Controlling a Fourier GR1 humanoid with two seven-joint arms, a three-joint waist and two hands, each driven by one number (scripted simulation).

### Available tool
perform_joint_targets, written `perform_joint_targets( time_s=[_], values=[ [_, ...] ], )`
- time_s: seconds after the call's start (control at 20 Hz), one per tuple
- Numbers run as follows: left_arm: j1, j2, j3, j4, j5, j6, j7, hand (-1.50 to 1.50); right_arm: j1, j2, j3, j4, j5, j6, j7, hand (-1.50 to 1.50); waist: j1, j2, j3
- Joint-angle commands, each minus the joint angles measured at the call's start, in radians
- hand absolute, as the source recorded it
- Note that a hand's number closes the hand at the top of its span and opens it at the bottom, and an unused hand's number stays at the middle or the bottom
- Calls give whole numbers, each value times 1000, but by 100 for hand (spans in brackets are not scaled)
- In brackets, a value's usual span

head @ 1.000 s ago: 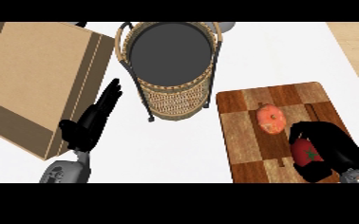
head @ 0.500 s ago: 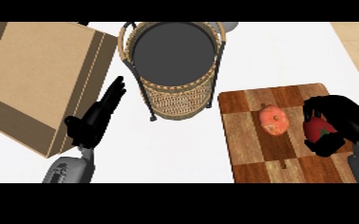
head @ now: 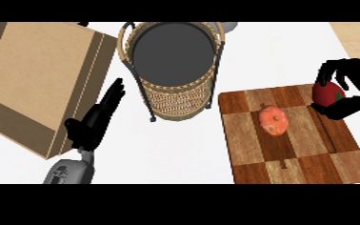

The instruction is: Pick the tomato from the cutting board and place it in the tiered basket

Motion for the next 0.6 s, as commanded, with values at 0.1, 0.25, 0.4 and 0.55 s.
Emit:
perform_joint_targets(
  time_s=[0.1, 0.25, 0.4, 0.55],
  values=[
    [-10, 8, 17, 16, 10, -14, 0, 0, -107, 44, -108, -105, -197, 97, 1, 150, -14, -4, -1],
    [45, 1, 0, -33, 2, -10, 3, 0, -147, 71, -101, -260, -246, 171, 154, 150, -13, -7, -2],
    [-5, -12, 10, 58, -9, -7, -40, 0, -281, 87, -96, -316, -309, 264, 351, 150, -14, -5, -3],
    [46, 4, 9, -7, -1, -24, -32, 0, -344, 173, -65, -357, -320, 227, 496, 150, -5, -4, -2]
  ],
)
